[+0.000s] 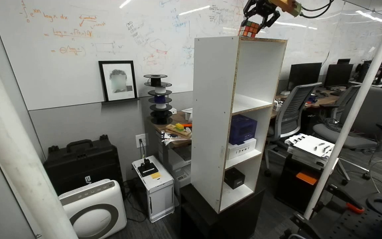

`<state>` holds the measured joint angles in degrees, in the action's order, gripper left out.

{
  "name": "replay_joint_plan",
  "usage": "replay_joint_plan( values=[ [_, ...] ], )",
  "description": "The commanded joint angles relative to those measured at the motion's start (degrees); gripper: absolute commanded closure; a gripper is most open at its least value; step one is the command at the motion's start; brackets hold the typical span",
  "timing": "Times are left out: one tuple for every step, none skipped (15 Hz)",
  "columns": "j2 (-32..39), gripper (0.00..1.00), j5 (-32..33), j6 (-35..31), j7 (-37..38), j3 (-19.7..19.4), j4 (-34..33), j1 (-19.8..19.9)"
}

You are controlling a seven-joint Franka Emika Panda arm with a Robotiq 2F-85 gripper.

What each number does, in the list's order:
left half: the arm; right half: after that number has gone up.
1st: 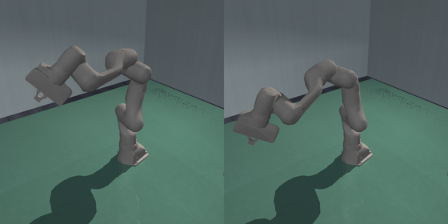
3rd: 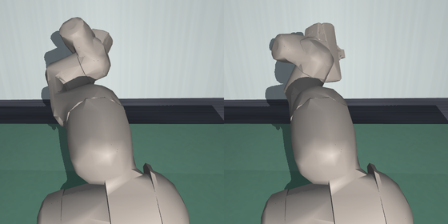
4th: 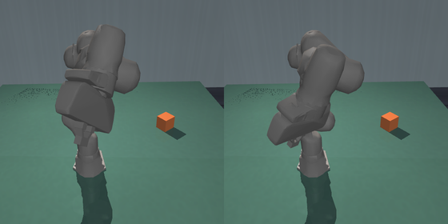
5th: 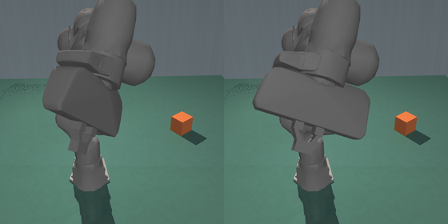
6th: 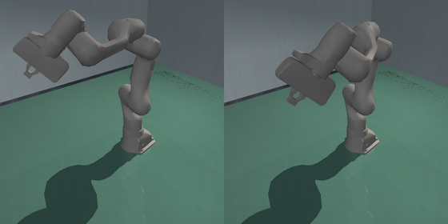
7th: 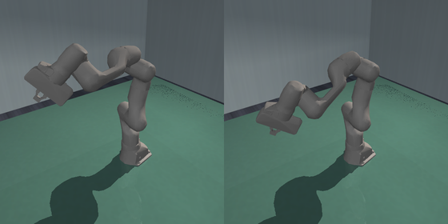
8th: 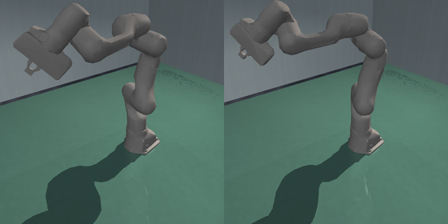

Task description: Put the rubik's cube on the top of the shelf

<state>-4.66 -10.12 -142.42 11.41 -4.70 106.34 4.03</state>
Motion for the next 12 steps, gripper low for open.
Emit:
replay_joint_plan(
  values=[
    [0.31, 0.00, -2.45, 8.22, 1.42, 0.34, -6.31, -0.39],
    [-0.23, 0.00, -3.56, 11.75, 1.56, 0.28, -7.32, -0.48],
    [-1.27, 0.00, -5.16, 16.65, 1.25, 0.12, -8.27, -0.55],
    [-2.39, 0.00, -6.72, 21.27, 1.26, -0.15, -8.89, -0.74],
    [-3.26, 0.00, -8.72, 25.66, 1.26, -0.40, -9.64, -0.69],
    [-4.16, 0.00, -10.87, 31.00, 1.60, -0.73, -10.59, -0.58],
    [-5.24, 0.00, -12.11, 35.55, 2.50, -0.99, -10.80, -0.47],
    [-6.05, 0.00, -12.27, 40.84, 4.19, -1.39, -11.24, -0.16],
    [-7.14, 0.00, -11.59, 45.10, 5.81, -1.51, -10.62, 0.22],
    [-7.82, 0.00, -10.86, 49.42, 7.40, -1.54, -10.55, 0.72],
    [-6.50, 0.00, -10.69, 44.19, 4.59, -1.04, -10.33, 0.45],
    [-7.18, 0.00, -10.70, 47.14, 5.45, -1.23, -10.27, 0.75]
  ],
)
